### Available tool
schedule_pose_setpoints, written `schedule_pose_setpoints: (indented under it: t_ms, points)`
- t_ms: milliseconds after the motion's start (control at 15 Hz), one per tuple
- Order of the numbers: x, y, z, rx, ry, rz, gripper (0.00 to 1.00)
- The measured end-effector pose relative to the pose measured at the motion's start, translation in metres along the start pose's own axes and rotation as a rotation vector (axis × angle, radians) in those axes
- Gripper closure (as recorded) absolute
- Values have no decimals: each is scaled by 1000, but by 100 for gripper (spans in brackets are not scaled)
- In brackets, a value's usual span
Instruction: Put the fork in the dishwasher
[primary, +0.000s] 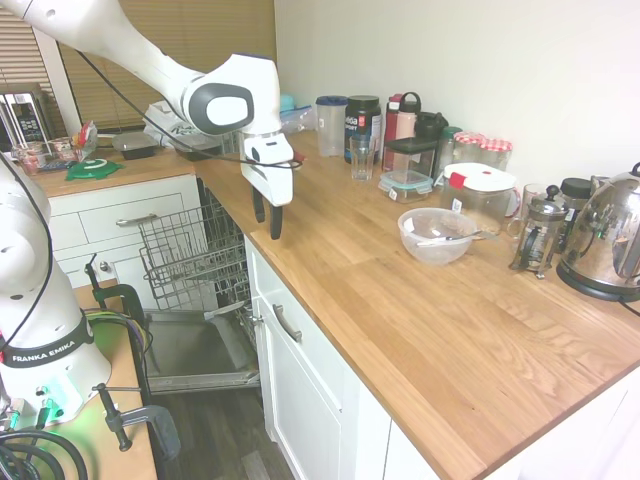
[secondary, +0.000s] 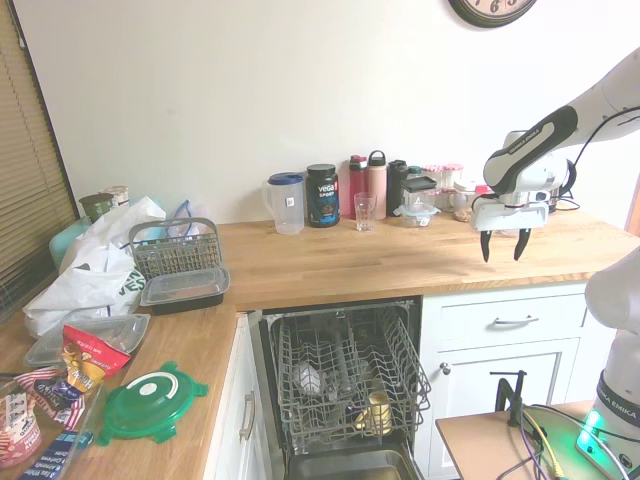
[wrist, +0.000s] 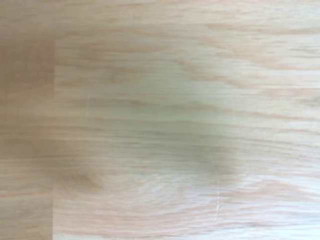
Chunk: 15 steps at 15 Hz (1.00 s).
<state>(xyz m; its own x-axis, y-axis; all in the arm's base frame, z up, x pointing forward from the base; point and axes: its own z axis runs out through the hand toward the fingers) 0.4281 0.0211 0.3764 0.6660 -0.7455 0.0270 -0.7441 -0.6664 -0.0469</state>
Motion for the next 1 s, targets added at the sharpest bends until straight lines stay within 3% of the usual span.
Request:
schedule_pose_setpoints:
  t_ms: [133,267,467,667,800,1000]
  points:
    - [0,0,1,-9,4,-1,0]
    - [1,0,-12,18,35,21,0]
    - [-2,11,-74,132,118,64,0]
    - [6,31,-138,248,201,167,0]
    - [38,33,-156,291,193,244,0]
    - [118,36,-151,330,145,379,0]
